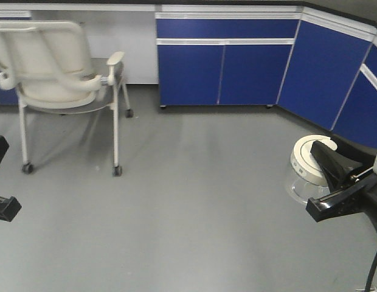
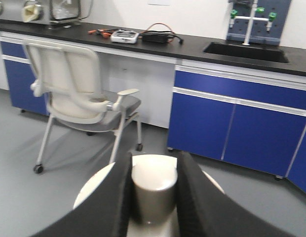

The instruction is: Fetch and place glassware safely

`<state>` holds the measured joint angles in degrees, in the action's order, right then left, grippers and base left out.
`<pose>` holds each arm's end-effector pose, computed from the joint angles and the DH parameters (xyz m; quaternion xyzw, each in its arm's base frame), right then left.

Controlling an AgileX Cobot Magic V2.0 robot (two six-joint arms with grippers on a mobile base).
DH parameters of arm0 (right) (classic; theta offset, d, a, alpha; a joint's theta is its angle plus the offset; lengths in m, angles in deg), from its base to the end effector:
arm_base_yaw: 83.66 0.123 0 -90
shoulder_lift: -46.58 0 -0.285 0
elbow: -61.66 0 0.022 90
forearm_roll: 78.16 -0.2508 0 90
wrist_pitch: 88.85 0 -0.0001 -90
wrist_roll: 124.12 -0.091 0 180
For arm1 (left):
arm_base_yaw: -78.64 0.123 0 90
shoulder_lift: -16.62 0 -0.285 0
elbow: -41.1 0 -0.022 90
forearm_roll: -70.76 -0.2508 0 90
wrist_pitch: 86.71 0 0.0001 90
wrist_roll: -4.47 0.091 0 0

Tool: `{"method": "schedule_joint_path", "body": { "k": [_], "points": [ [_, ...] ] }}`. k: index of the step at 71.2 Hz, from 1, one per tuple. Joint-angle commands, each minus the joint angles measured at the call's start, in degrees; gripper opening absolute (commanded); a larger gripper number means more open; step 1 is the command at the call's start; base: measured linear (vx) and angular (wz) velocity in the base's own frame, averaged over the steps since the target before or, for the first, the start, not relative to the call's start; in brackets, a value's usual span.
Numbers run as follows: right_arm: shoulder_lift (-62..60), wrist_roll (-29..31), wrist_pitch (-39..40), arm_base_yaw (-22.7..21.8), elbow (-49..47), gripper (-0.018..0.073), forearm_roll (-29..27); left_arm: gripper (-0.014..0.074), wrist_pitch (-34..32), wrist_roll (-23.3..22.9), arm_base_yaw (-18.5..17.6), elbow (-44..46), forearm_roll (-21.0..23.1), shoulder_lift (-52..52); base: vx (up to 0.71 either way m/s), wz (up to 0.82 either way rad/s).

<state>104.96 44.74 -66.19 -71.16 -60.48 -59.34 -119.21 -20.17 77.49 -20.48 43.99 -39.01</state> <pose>0.1687 0.0489 0.2671 -0.1616 0.7172 0.0822 0.6729 0.1600 -0.0252 0.2668 0.0854 0.6872 -0.1015 0.7143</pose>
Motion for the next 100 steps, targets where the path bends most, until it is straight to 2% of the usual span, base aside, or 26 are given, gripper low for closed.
{"method": "schedule_joint_path", "body": {
  "k": [1,59,100],
  "points": [
    [-0.3,0.1,5.5,-0.3,-1.9,-0.0001,-0.5,-0.0007,-3.7,-0.5,-0.4,1.4,1.3,0.5,0.41,-0.33],
    [-0.3,0.1,5.1,-0.3,-1.9,-0.0001,-0.5,-0.0007,-3.6,-0.5,-0.4,1.4,1.3,0.5,0.34,-0.57],
    [-0.3,0.1,5.1,-0.3,-1.9,-0.0001,-0.5,-0.0007,-3.7,-0.5,-0.4,1.4,1.3,0.5,0.29,-0.86]
  ]
}}
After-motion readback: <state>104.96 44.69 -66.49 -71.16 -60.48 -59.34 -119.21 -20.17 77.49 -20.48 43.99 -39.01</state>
